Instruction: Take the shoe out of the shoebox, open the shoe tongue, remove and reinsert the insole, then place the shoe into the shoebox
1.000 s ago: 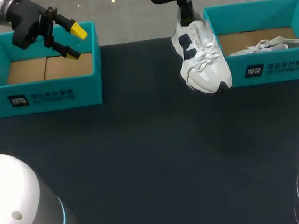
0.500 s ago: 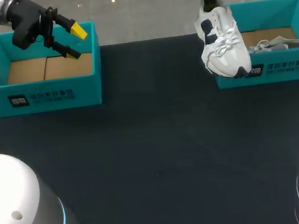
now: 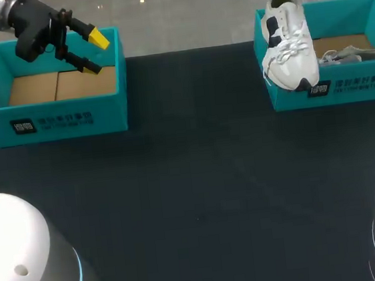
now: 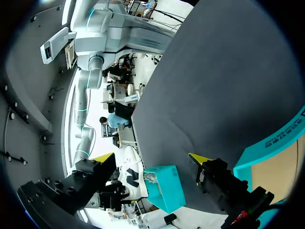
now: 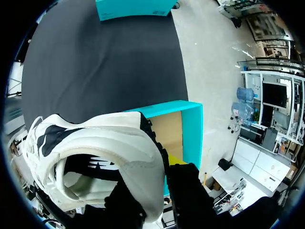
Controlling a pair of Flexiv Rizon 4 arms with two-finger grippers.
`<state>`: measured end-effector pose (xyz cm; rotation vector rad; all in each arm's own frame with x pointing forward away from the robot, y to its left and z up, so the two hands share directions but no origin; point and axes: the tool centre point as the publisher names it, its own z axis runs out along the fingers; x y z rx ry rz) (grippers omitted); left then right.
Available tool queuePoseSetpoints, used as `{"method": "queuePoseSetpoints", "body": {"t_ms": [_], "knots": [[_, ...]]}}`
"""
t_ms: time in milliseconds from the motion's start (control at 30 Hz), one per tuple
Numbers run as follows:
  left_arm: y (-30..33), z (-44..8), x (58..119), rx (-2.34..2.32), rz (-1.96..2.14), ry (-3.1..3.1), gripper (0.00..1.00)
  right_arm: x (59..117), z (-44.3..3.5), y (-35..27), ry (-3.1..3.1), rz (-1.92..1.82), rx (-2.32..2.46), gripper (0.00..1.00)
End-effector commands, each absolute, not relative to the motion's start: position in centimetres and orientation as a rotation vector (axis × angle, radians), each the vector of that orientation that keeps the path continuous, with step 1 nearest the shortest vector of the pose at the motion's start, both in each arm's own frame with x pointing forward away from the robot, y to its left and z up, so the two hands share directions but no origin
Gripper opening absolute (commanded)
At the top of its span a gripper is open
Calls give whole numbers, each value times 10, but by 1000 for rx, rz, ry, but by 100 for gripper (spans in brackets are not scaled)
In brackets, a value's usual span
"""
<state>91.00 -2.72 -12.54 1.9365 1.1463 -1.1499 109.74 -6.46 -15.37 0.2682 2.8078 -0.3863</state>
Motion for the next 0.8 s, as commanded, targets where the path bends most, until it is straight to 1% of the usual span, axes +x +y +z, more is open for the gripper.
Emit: {"method": "queuePoseSetpoints", "body": {"t_ms": [33,633,800], "knots": [[-27,-125,910,1939,-1148,1147,100,1098,-152,-65,2811,-386,267,0],[-27,-125,910,1939,-1148,1147,100,1098,-152,-65,2811,-386,267,0],[-27,-125,910,1939,-1148,1147,100,1118,-151,-112,2798,-373,242,0]]}}
